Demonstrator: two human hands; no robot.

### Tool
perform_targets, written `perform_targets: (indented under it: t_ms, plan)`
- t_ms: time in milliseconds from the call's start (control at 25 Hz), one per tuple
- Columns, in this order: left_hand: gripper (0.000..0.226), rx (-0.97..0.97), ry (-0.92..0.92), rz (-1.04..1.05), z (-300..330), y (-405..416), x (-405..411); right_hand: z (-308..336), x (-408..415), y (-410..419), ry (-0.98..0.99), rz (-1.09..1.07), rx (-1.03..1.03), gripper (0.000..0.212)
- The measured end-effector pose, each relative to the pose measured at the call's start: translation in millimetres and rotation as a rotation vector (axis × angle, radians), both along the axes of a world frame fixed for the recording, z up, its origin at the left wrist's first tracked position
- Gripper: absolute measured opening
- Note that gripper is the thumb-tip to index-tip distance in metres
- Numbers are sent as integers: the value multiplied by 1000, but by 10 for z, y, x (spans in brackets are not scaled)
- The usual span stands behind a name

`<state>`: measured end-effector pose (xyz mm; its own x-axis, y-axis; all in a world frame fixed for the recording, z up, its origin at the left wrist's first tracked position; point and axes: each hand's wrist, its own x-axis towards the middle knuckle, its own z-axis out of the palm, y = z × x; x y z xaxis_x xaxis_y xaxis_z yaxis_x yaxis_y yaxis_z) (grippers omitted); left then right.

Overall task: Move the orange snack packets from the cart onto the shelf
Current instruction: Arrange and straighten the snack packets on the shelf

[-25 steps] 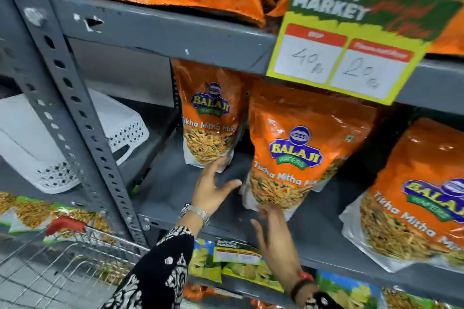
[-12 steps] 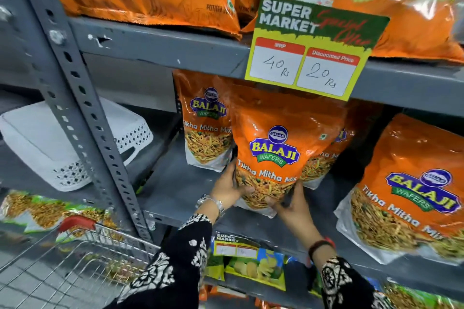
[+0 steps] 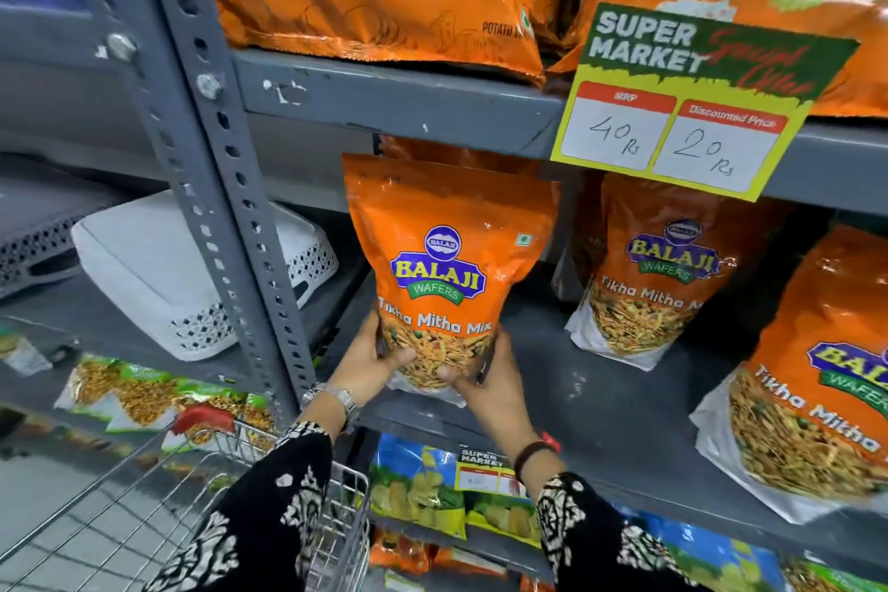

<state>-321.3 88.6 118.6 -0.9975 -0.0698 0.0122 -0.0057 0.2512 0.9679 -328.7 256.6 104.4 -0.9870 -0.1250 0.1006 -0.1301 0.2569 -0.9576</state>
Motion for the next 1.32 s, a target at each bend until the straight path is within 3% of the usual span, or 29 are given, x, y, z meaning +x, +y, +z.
perform_targets:
  t_ms: [120,360,560,720,800,920,1000,1120,1320]
  plan:
    - [76,-22,-21,-24,-47,-54,18,-46,2,30,-17,27,-13,84]
    - [77,-15,-45,49,-114,-56,-20,-187,16,-20,-59,-65,20,66]
    - [77,-45,-34,43,-79,-117,13,-201,15,-134,-51,-55,14,68]
    - [90,30,91,181,-70,67,179,-189,57,-16,-57,-47,22,77]
    - [102,-73,151,337,-51,253,332,-181,85,215,-50,-100,52,81]
    - [81,-277,348,450,1,598,495,-123,97,695,6,-282,22,69]
    - [68,-366,473,371,69,915,473,-43,65,1047,63,-427,-11,59]
    - [60,-392,500,164,192,1423,251,121,-66,1472,138,-536,68,55]
    - [82,-221,186,-61,264,2003,-445,284,-362,1791,116,-473,117,76]
